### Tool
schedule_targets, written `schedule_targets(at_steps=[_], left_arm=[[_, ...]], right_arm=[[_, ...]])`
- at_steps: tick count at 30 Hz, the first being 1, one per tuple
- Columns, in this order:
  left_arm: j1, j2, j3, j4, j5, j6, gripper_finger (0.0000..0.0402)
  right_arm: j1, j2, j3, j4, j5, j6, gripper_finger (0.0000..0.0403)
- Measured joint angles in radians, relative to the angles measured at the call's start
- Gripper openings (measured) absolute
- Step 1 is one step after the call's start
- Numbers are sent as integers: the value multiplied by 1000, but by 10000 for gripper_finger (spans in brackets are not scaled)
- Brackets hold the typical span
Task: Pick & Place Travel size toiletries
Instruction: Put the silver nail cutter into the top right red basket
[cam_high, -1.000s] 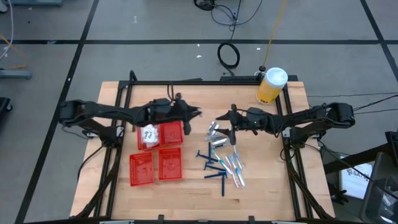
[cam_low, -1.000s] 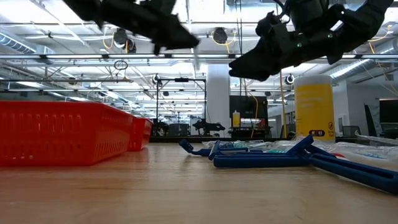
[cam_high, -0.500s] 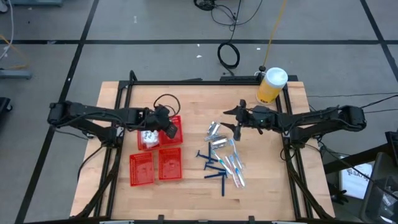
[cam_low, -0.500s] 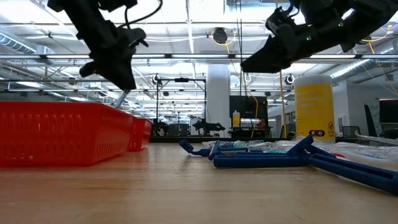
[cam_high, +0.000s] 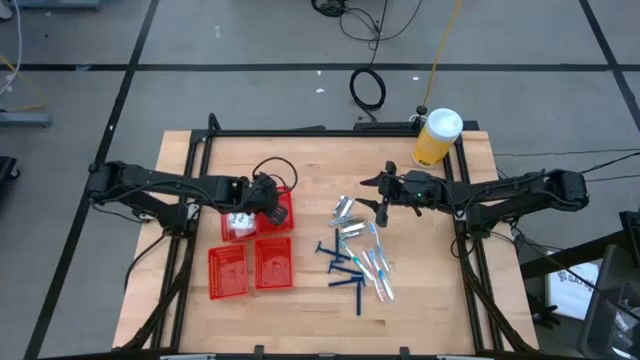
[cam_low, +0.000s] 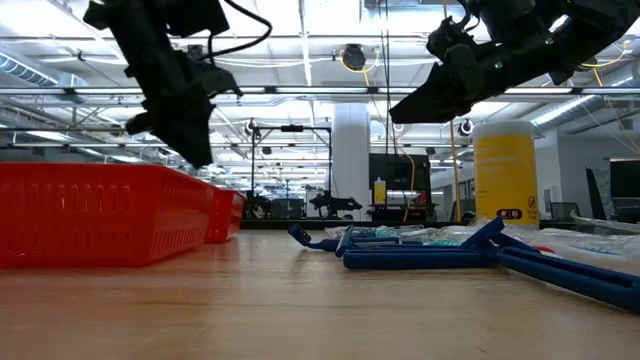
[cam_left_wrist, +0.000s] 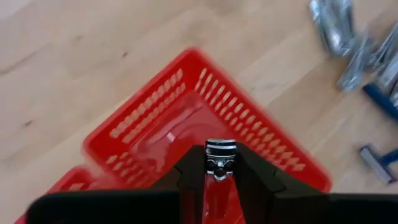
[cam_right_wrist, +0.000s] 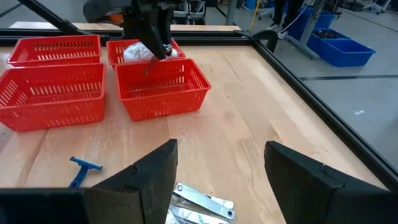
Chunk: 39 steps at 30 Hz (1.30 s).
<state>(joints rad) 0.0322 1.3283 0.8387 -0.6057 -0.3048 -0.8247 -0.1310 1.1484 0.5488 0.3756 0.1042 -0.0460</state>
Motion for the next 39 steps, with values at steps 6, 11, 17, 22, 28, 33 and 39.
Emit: schedule_targets(at_steps=[6, 11, 17, 22, 28, 33, 39], left_arm=[[3, 72, 0, 5, 29, -16, 156], [24, 106, 0, 19, 84, 69, 209], [65, 52, 1, 38, 113, 128, 237], [82, -28, 1, 82, 59, 172, 239], [82, -115, 1, 212, -19, 301, 239], [88, -134, 1, 330, -42, 427, 239], [100, -121, 1, 441, -72, 527, 239]], right_arm=[[0, 0, 0, -3, 0, 0, 227], [0, 0, 0, -30, 0, 1, 227], [0, 23, 0, -84, -3, 34, 227], [18, 103, 1, -158, -4, 33, 228], [76, 250, 0, -149, -100, 34, 226], [141, 331, 0, -85, -109, 34, 226], [200, 368, 1, 17, -108, 21, 225]])
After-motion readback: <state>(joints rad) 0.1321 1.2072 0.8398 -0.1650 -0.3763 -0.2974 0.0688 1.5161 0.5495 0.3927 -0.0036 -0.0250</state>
